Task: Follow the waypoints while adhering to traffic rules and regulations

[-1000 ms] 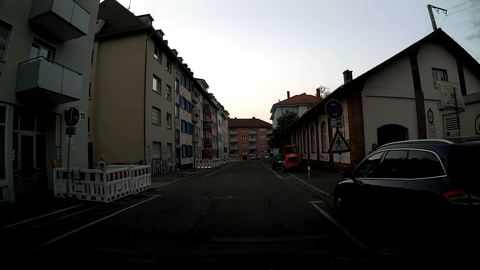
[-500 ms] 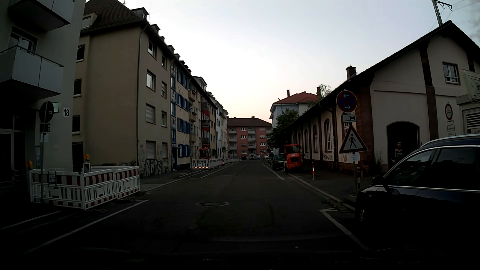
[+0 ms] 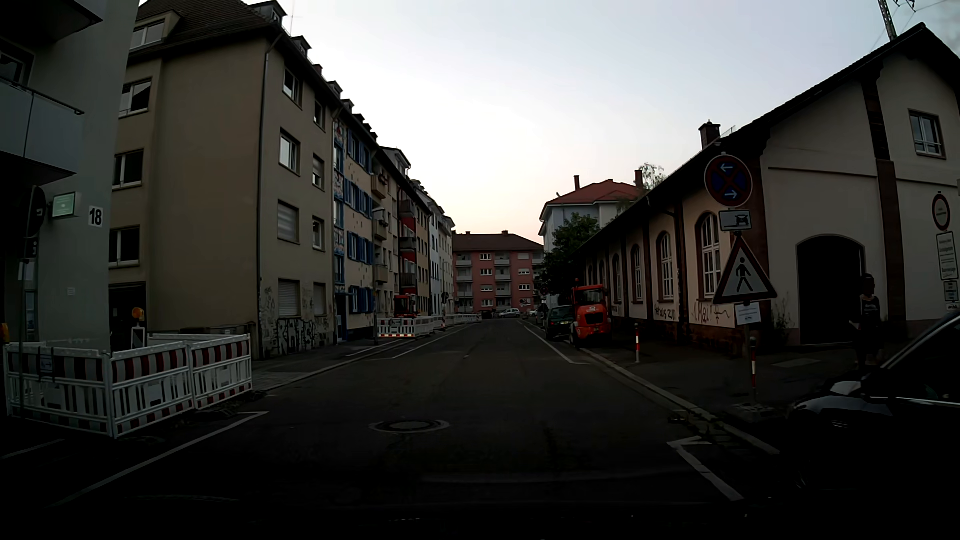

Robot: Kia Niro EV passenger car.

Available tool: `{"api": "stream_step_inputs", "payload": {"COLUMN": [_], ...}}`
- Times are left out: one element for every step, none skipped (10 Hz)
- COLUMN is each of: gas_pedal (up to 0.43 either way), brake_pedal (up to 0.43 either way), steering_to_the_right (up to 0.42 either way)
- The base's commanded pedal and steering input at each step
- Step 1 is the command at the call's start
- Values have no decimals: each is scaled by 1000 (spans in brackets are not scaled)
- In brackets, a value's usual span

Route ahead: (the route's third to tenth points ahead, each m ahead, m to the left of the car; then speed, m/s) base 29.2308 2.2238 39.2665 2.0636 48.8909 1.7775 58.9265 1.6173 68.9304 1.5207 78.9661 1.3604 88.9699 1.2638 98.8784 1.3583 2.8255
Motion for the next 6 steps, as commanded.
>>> {"api": "stream_step_inputs", "payload": {"gas_pedal": [0,0,0,0,0,0], "brake_pedal": [0,0,0,0,0,0], "steering_to_the_right": [4,4,4,4,5,4]}}
